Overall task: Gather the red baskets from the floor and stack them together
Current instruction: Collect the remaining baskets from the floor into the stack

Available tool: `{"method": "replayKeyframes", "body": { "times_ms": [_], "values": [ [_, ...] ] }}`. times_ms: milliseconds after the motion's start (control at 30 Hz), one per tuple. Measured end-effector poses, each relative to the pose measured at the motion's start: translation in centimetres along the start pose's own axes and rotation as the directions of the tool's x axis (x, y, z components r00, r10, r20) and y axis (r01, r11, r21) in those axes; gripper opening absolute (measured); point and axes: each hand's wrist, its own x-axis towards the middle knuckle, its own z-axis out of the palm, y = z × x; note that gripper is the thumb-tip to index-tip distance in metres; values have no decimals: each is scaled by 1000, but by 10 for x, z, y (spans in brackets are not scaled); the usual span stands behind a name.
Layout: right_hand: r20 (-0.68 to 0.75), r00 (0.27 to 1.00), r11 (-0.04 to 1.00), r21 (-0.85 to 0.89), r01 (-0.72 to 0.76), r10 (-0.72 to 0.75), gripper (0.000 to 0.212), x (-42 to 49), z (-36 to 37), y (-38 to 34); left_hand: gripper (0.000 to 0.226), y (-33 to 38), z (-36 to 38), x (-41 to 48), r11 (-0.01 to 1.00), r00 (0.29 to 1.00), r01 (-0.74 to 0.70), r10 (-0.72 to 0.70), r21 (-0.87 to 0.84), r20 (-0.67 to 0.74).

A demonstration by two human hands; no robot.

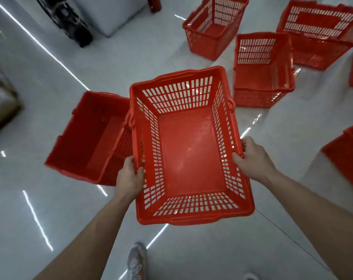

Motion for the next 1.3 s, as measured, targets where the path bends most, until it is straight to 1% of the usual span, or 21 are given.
{"method": "replayKeyframes", "body": {
  "times_ms": [133,267,367,467,600,700,767,833,967,1100,1167,1233,1300],
  "values": [
    [-6,998,998,-12,61,-61,26,6,75,-89,35,-78,-77,34,1000,996,-15,16,5,-89],
    [-107,991,997,6,81,-80,26,5,127,-168,34,-128,-152,82,995,982,-100,98,-6,-159],
    [-159,987,999,27,41,-36,29,-2,144,-223,34,-141,-209,115,985,972,-171,167,-15,-163],
    [-203,979,996,90,29,-10,30,-8,153,-279,39,-145,-265,145,973,963,-229,226,-2,-147],
    [-215,977,986,162,36,0,28,-8,181,-347,35,-163,-323,182,972,960,-235,231,-9,-160],
    [-231,973,980,195,38,8,21,-2,213,-385,34,-185,-355,210,977,954,-211,206,1,-219],
    [-228,973,977,214,27,23,19,2,239,-402,36,-200,-370,230,977,941,-210,210,31,-266],
    [-189,981,970,241,5,42,21,2,266,-410,38,-214,-377,245,983,944,-182,182,24,-275],
    [-115,988,963,262,-70,103,24,-7,316,-398,38,-243,-364,255,992,980,-120,113,-29,-163],
    [-75,980,946,286,-155,183,27,-9,348,-372,36,-263,-333,266,979,971,-202,196,-32,-134],
    [-57,978,943,282,-177,201,33,-3,358,-365,39,-267,-321,274,974,972,-222,217,-48,-89],
    [-37,979,945,271,-183,201,38,6,366,-364,43,-273,-314,281,974,975,-223,222,-42,-26],
    [2,979,946,257,-199,205,41,15,371,-369,52,-281,-311,283,982,981,-188,187,23,45]
  ]
}}
